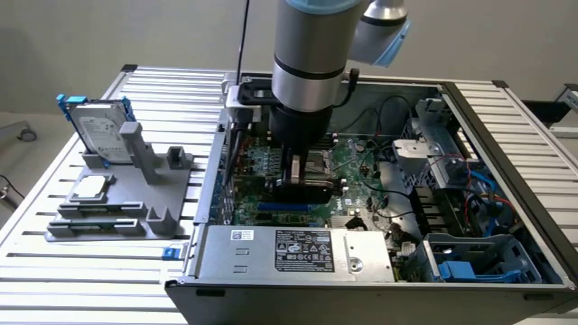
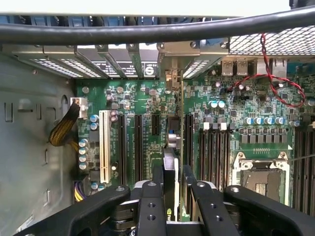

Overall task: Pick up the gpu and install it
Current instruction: 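Insert the gpu into the slot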

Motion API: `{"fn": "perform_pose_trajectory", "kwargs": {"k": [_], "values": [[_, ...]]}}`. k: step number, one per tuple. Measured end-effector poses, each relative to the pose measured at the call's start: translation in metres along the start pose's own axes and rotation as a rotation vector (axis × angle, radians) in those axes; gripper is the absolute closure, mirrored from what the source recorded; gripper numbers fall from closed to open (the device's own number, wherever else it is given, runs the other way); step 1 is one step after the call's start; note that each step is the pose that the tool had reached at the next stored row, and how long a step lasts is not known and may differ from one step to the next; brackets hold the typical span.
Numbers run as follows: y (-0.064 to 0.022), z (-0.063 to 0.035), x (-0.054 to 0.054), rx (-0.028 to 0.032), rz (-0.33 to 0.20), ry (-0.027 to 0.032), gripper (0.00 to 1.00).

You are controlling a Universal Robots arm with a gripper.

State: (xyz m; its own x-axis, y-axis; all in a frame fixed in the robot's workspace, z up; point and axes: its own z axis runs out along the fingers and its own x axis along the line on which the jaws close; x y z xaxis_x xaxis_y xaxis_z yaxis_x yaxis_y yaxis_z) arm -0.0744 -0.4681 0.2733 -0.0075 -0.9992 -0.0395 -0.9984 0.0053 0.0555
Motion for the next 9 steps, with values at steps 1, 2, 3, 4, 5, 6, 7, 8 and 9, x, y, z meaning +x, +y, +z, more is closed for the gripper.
{"fn": "perform_pose_trajectory", "kwargs": {"k": [1, 2, 3, 4, 5, 6, 7, 8, 9], "values": [[-0.0001, 0.0008, 0.0001, -0.0017, 0.000, -0.0003, 0.74], [-0.0001, 0.0015, 0.0002, -0.0035, -0.001, -0.0008, 0.74], [-0.0001, 0.0022, 0.0003, -0.0054, -0.001, -0.0018, 0.74], [-0.0002, 0.0026, 0.0003, -0.0075, -0.001, -0.0034, 0.74], [-0.0002, 0.0030, 0.0004, -0.0095, -0.001, -0.0054, 0.74], [-0.0002, 0.0034, 0.0004, -0.0118, -0.001, -0.0075, 0.74], [-0.0002, 0.0037, 0.0004, -0.0141, -0.001, -0.0093, 0.74], [-0.0003, 0.0039, 0.0005, -0.0167, -0.001, -0.0108, 0.74], [-0.0005, 0.0041, 0.0007, -0.0194, -0.002, -0.0117, 0.74]]}}
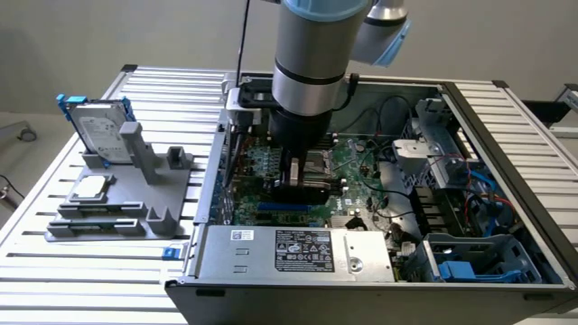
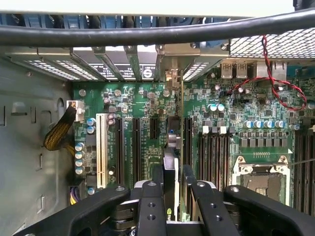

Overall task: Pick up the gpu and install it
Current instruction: 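Insert the gpu into the slot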

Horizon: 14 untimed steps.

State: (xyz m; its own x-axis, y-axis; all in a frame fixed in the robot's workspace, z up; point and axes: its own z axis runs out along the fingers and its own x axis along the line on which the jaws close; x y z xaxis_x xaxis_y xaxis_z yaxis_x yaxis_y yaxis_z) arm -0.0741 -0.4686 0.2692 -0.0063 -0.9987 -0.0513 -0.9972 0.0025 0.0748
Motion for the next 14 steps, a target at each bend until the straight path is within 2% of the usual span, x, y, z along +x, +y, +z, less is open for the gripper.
{"fn": "perform_pose_trajectory", "kwargs": {"k": [5, 14], "values": [[-0.0021, 0.0000, 0.0007, -0.0097, -0.006, -0.0006, 0.74], [-0.0037, 0.0018, 0.0010, -0.0105, -0.009, -0.0032, 0.74]]}}
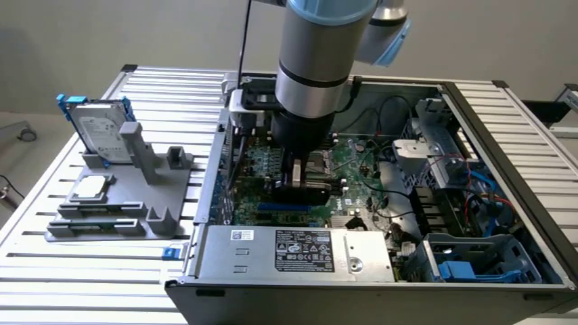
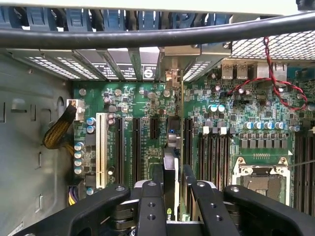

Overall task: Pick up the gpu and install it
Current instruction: 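Insert the gpu into the slot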

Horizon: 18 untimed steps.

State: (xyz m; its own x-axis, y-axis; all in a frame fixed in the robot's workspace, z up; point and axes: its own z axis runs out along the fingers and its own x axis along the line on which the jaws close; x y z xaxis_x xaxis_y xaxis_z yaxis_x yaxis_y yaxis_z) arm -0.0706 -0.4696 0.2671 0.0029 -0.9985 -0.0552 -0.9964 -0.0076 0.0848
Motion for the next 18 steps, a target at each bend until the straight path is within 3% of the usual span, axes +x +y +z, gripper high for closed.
{"fn": "perform_pose_trajectory", "kwargs": {"k": [18], "values": [[0.0006, 0.0060, 0.0005, -0.0002, 0.000, 0.0000, 0.74]]}}
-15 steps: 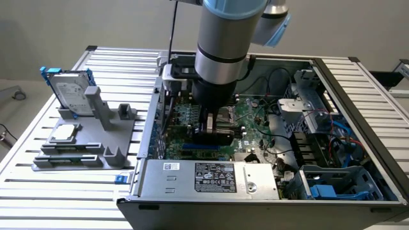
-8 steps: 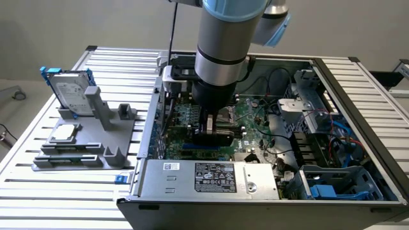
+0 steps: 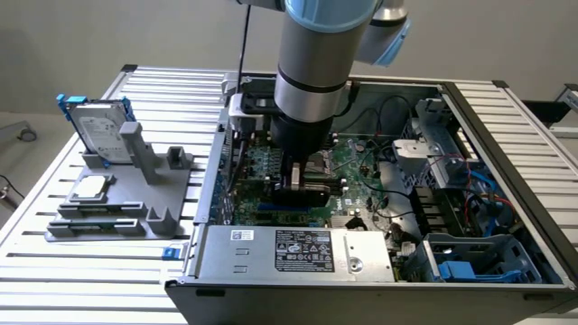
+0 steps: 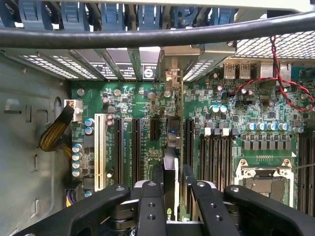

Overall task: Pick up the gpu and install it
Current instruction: 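Insert the gpu into the slot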

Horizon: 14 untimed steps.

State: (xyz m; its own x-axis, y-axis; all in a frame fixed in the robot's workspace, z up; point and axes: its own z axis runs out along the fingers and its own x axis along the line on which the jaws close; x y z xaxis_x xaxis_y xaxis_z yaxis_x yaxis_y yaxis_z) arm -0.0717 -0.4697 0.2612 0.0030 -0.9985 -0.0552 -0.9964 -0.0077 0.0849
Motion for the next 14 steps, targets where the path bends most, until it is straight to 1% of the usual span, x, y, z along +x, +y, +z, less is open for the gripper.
{"fn": "perform_pose_trajectory", "kwargs": {"k": [4, 7, 9, 14], "values": [[0.0002, 0.0011, 0.0002, -0.0003, 0.000, 0.0003, 0.74], [0.0004, 0.0014, 0.0002, -0.0023, 0.000, 0.0002, 0.74], [0.0004, 0.0014, 0.0002, -0.0050, 0.000, -0.0001, 0.74], [0.0003, 0.0015, 0.0003, -0.0151, 0.001, -0.0003, 0.74]]}}
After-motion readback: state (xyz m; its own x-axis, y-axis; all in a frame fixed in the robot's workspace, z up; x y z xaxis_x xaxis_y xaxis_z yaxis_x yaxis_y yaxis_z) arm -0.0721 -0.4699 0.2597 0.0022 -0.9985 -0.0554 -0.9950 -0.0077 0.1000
